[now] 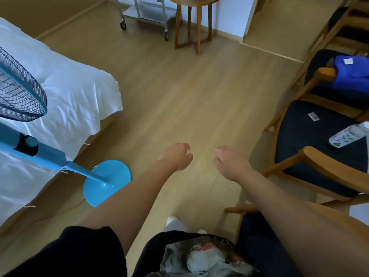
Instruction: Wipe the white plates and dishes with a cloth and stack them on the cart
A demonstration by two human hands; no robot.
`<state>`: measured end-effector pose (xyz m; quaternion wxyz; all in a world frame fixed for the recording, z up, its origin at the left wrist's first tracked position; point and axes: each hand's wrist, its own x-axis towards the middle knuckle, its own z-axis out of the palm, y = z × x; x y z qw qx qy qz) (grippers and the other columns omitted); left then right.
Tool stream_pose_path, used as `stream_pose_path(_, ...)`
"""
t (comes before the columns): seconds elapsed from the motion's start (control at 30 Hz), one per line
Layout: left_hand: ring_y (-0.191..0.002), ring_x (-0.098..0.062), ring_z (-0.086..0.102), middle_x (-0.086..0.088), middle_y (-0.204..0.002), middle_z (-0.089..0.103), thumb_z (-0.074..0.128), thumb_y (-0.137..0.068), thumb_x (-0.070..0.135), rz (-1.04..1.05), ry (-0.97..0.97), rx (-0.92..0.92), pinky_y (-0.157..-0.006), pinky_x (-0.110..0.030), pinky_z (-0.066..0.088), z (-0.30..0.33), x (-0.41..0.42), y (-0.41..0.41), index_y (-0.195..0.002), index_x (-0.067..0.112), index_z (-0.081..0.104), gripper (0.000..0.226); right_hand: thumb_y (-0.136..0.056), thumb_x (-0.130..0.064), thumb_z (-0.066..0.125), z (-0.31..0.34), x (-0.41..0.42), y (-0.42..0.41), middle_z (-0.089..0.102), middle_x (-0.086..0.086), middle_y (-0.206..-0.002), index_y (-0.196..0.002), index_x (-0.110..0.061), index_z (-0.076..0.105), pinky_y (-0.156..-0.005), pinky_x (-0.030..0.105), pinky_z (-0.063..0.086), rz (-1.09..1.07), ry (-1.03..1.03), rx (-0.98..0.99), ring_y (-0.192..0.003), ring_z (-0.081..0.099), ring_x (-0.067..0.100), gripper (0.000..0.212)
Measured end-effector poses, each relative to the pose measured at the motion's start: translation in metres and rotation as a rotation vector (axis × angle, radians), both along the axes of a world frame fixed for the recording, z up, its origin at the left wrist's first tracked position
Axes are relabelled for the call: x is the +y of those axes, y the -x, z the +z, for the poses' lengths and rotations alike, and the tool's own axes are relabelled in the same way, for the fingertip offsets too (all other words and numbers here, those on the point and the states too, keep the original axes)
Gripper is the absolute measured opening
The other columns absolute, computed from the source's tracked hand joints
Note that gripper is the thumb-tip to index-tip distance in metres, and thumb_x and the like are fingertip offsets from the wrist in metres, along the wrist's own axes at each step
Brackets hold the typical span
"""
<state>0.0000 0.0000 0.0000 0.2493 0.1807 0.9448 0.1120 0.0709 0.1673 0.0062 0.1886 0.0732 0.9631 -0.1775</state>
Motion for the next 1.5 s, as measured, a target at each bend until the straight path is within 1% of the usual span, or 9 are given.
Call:
stream_pose_path(0.2,-0.118,-0.025,0.052,-0.004,-0.129,0.056,0.043,-0.096,0.034,0.040,-0.005,-0.024,-0.095,-0.037,0.045,-0.002,0.014,0.048,-0.130,0.018,0.050,0.038,-0.097,-0.025,0.034,-0.007,0.015,0.051,0.046,0.014,-0.136,-0.131,-0.003,0.044,-0.103,0.038,0.035,0.006,-0.006,-0.007,-0.127,0.038,0.028,0.042)
stream_pose_path(0.37,-0.118,-0.024,0.051,-0.003,-0.129,0.056,0.043,-0.096,0.033,0.023,-0.018,0.001,-0.092,-0.034,0.043,-0.008,0.026,0.114,-0.129,0.018,0.051,0.037,-0.097,-0.024,0.035,-0.015,0.027,0.119,0.045,0.015,-0.136,-0.131,-0.002,0.044,-0.101,0.037,0.034,0.014,-0.020,0.008,-0.127,0.038,0.029,0.042)
stream_pose_path(0.5,-0.117,-0.026,0.052,-0.005,-0.129,0.056,0.043,-0.097,0.031,0.008,-0.048,0.013,-0.092,-0.034,0.044,-0.010,0.035,0.191,-0.129,0.016,0.050,0.037,-0.095,-0.023,0.037,-0.022,0.033,0.200,0.048,0.015,-0.133,-0.129,-0.002,0.046,-0.101,0.037,0.037,0.021,-0.026,0.036,-0.125,0.040,0.029,0.041)
stream_pose_path(0.63,-0.117,-0.026,0.052,-0.005,-0.129,0.056,0.043,-0.097,0.031,-0.004,-0.032,0.007,-0.093,-0.034,0.043,-0.007,0.038,0.279,-0.129,0.015,0.051,0.037,-0.094,-0.022,0.038,-0.021,0.029,0.288,0.052,0.016,-0.123,-0.118,-0.002,0.051,-0.093,0.035,0.038,0.030,-0.021,0.022,-0.119,0.045,0.031,0.034)
stream_pose_path(0.73,-0.117,-0.026,0.052,-0.005,-0.129,0.057,0.043,-0.096,0.032,-0.002,-0.013,0.008,-0.092,-0.032,0.043,-0.001,0.034,0.345,-0.128,0.017,0.052,0.037,-0.094,-0.023,0.039,-0.012,0.026,0.355,0.049,0.015,-0.132,-0.130,-0.002,0.046,-0.100,0.035,0.036,0.005,0.009,0.031,-0.125,0.042,0.029,0.042)
stream_pose_path(0.8,-0.117,-0.025,0.053,-0.004,-0.129,0.057,0.043,-0.096,0.032,0.002,-0.012,0.010,-0.091,-0.032,0.043,0.003,0.032,0.385,-0.128,0.017,0.051,0.036,-0.095,-0.023,0.039,-0.005,0.027,0.395,0.047,0.016,-0.135,-0.134,-0.002,0.043,-0.102,0.035,0.035,-0.010,0.010,0.048,-0.126,0.041,0.029,0.044)
stream_pose_path(1.0,-0.114,-0.025,0.054,-0.003,-0.127,0.058,0.042,-0.097,0.033,0.040,-0.039,-0.010,-0.087,-0.033,0.044,0.011,0.036,0.481,-0.127,0.018,0.052,0.036,-0.095,-0.025,0.039,0.000,0.037,0.489,0.045,0.014,-0.138,-0.135,-0.003,0.043,-0.103,0.034,0.033,-0.012,-0.006,0.032,-0.129,0.039,0.027,0.045)
stream_pose_path(1.23,-0.117,-0.024,0.052,-0.001,-0.129,0.057,0.042,-0.096,0.034,0.071,-0.033,-0.009,-0.093,-0.036,0.044,0.004,0.061,0.591,-0.126,0.020,0.052,0.036,-0.094,-0.023,0.040,-0.013,0.062,0.606,0.046,0.015,-0.136,-0.133,-0.003,0.044,-0.100,0.034,0.035,-0.003,0.009,0.039,-0.126,0.041,0.028,0.044)
stream_pose_path(1.5,-0.117,-0.025,0.053,-0.002,-0.127,0.059,0.042,-0.095,0.036,0.116,-0.013,0.004,-0.094,-0.035,0.045,0.008,0.127,0.759,-0.127,0.021,0.052,0.036,-0.095,-0.024,0.041,-0.019,0.135,0.781,0.045,0.017,-0.138,-0.131,-0.001,0.045,-0.103,0.034,0.034,0.048,-0.003,0.036,-0.128,0.041,0.028,0.043)
